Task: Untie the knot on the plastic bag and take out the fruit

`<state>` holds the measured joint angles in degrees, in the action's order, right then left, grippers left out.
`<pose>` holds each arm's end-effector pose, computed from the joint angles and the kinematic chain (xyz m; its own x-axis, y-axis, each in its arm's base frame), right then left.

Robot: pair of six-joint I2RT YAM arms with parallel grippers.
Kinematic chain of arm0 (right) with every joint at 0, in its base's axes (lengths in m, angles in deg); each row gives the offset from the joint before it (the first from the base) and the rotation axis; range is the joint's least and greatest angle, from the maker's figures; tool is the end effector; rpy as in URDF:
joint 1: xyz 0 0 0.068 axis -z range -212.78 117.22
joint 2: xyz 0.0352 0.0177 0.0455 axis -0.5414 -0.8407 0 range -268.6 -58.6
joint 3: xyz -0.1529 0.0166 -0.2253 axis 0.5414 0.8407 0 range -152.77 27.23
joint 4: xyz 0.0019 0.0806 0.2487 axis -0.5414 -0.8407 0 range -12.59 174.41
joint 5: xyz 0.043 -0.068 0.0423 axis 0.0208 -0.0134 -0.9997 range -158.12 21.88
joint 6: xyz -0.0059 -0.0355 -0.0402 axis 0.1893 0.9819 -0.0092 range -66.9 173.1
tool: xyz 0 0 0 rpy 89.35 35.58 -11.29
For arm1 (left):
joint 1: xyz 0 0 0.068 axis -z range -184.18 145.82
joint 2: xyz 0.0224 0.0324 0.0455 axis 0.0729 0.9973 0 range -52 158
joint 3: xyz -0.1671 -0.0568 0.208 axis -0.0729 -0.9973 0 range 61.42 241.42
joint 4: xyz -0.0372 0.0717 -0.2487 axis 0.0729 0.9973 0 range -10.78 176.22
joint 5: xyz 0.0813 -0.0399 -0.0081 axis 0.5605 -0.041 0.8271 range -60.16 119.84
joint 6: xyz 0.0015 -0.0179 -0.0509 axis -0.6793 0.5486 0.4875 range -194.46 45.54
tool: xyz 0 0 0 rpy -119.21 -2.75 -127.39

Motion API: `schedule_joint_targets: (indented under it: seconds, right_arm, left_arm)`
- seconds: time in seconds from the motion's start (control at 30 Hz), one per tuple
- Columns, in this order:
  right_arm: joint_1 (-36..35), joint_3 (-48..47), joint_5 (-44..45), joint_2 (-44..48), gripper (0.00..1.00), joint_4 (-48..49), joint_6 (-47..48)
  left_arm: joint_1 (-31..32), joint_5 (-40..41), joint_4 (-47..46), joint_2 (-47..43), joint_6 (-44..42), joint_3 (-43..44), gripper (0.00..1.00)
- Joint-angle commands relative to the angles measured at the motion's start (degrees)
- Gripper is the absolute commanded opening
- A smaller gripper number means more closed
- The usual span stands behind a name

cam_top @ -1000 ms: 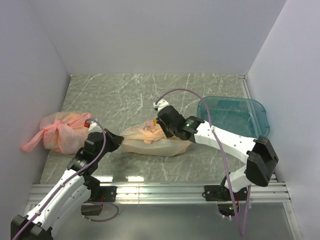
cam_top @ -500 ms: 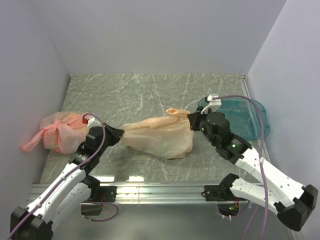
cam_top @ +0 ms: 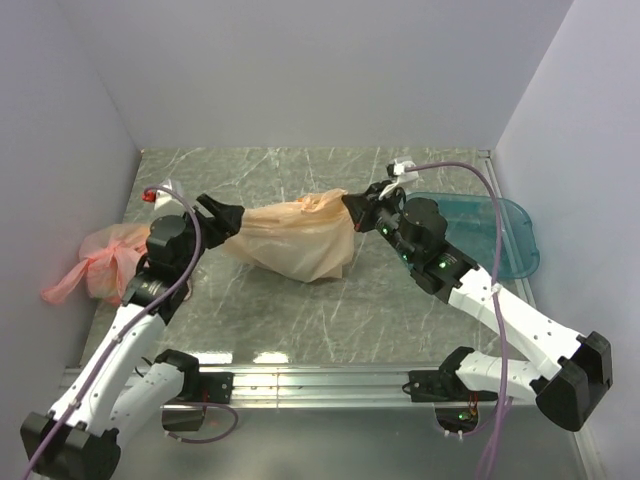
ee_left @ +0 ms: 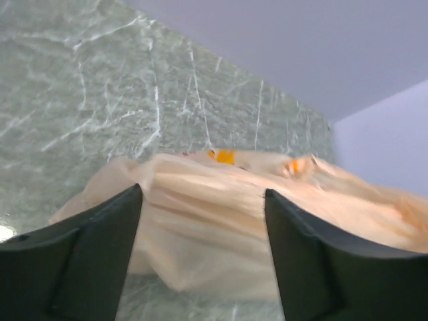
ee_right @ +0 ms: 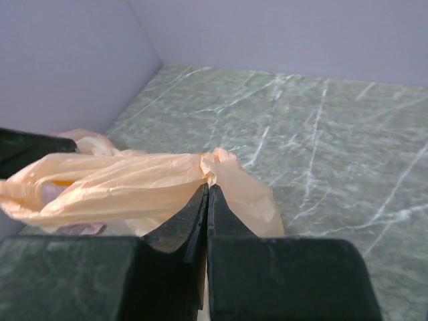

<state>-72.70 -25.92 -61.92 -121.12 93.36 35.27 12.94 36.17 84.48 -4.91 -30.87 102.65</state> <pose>0.2012 0.1633 0.3661 -0.1754 0.2502 -0.9522 -0.5267 0.7933 0.3055 0.1900 -0.0544 0.3204 -0.2639 -0.6359 -0.7253 0.0100 0.7501 -0.6613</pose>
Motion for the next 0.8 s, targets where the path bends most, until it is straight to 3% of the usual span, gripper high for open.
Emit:
schedule_joint_targets:
  seconds: [0.0, 0.13, 0.27, 0.53, 0.77]
  right_arm:
    - [-1.6, -0.2, -4.6, 0.8, 0.00, 4.3, 2.4]
    - [-4.6, 3.0, -3.7, 1.9, 0.00, 2.7, 3.4]
    - [-6.2, 5.7, -3.0, 2.0, 0.00, 2.8, 2.4]
    - [-6.8, 9.4, 0.9, 3.4, 0.00, 3.5, -0.1]
    - [-6.8, 11.5, 3.6, 5.9, 0.00, 2.3, -1.9]
  left_arm:
    - [0.0, -6.2, 4.5, -3.8, -11.1, 3.9, 0.81]
    - [0.4, -14.7, 9.1, -5.7, -16.6, 5.4, 0.91]
    - [4.8, -22.9, 9.9, -2.4, -22.2, 8.0, 0.99]
    - [17.3, -23.4, 12.7, 10.2, -33.2, 13.3, 0.99]
    - [21.6, -22.8, 15.0, 13.2, -40.7, 13.9, 0.99]
